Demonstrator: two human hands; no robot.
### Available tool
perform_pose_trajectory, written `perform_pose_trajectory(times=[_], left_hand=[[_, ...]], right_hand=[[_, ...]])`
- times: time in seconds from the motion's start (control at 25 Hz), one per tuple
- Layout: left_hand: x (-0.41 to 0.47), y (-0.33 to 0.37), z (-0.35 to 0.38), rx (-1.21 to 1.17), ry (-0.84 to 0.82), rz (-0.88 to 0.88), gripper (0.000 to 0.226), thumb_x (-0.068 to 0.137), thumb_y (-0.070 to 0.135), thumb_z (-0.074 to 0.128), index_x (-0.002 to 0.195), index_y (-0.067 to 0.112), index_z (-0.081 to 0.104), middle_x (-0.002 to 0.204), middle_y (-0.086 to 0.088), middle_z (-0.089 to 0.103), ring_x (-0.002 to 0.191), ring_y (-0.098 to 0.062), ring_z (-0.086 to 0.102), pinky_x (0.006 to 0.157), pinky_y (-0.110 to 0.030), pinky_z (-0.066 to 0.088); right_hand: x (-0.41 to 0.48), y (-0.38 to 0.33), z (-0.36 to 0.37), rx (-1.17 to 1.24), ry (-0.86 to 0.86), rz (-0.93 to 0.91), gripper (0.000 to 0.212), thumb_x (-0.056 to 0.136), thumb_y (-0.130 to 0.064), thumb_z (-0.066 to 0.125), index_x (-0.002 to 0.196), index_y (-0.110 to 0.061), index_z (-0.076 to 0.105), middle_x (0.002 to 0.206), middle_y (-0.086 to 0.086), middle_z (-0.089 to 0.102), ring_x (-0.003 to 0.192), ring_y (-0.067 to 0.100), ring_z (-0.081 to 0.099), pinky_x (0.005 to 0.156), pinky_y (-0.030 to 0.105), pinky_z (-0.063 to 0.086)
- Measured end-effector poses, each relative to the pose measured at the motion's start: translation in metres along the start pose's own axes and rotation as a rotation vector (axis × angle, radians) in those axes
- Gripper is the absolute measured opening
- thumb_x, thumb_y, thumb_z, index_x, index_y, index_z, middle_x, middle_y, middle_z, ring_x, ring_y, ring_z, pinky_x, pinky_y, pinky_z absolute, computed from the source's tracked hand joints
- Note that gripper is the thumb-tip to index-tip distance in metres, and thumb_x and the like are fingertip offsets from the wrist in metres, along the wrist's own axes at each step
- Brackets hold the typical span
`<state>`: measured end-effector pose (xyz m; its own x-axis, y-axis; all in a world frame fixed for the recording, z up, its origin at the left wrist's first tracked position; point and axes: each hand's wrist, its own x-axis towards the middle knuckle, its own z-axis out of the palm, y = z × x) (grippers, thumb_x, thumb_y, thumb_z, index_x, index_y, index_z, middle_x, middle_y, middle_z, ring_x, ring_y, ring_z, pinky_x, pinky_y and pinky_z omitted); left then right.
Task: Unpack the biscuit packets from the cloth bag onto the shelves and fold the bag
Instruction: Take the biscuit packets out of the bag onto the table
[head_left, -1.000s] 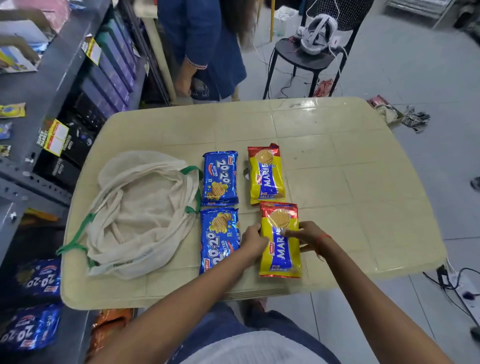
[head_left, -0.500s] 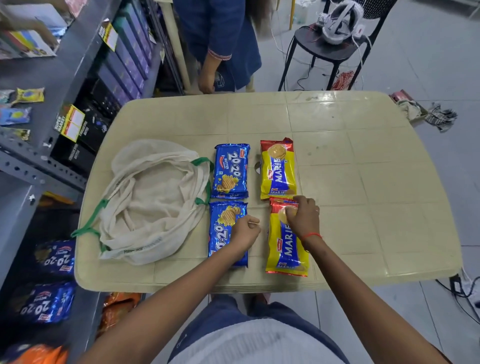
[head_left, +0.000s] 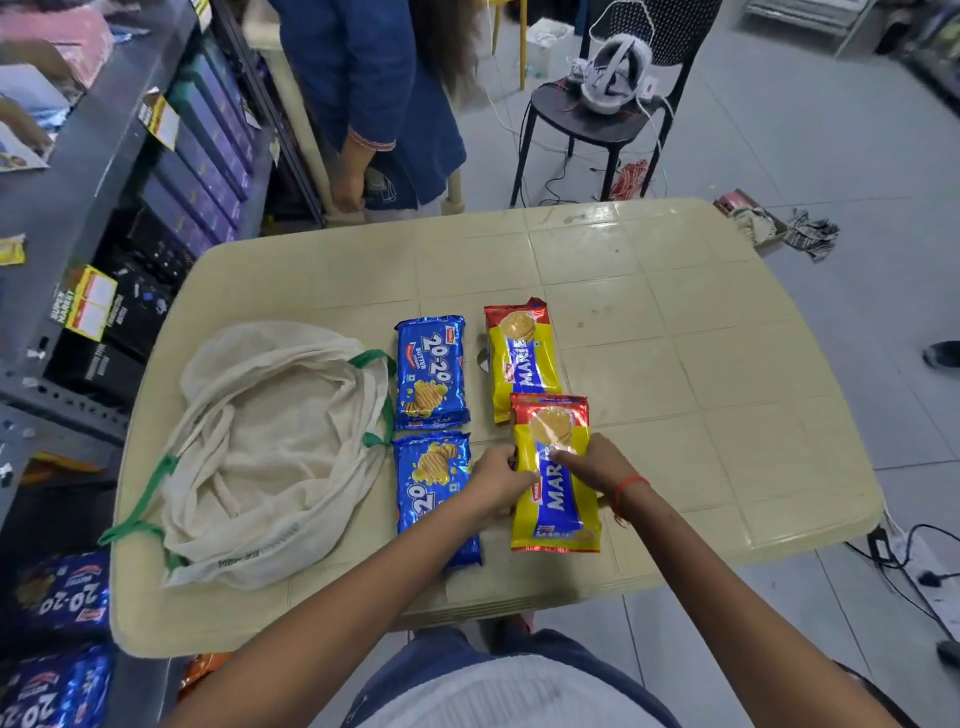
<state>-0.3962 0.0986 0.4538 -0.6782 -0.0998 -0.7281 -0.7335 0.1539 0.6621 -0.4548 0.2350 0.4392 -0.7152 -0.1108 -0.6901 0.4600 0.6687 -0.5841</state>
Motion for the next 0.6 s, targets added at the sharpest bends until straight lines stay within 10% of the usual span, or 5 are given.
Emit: perform_pose_trajectory(times=[0.6], left_hand=[[0.065,0.092,-0.072,-0.018,0.115,0.150,0.032,0.093,0.007,0.049,0.126,0.006,0.050,0.124,-0.019,0.061,0.108,-0.030,0.062,0.090,-0.042,0.053]], right_hand=[[0.076,-0.109,-0.012,0.037,0.157,-0.229,0.052,0.089,-0.024,0.060,0.130,0.000,0.038,0.135,0.021,0.052,0.118,0.035,0.056,0.095,0.042,0.048]])
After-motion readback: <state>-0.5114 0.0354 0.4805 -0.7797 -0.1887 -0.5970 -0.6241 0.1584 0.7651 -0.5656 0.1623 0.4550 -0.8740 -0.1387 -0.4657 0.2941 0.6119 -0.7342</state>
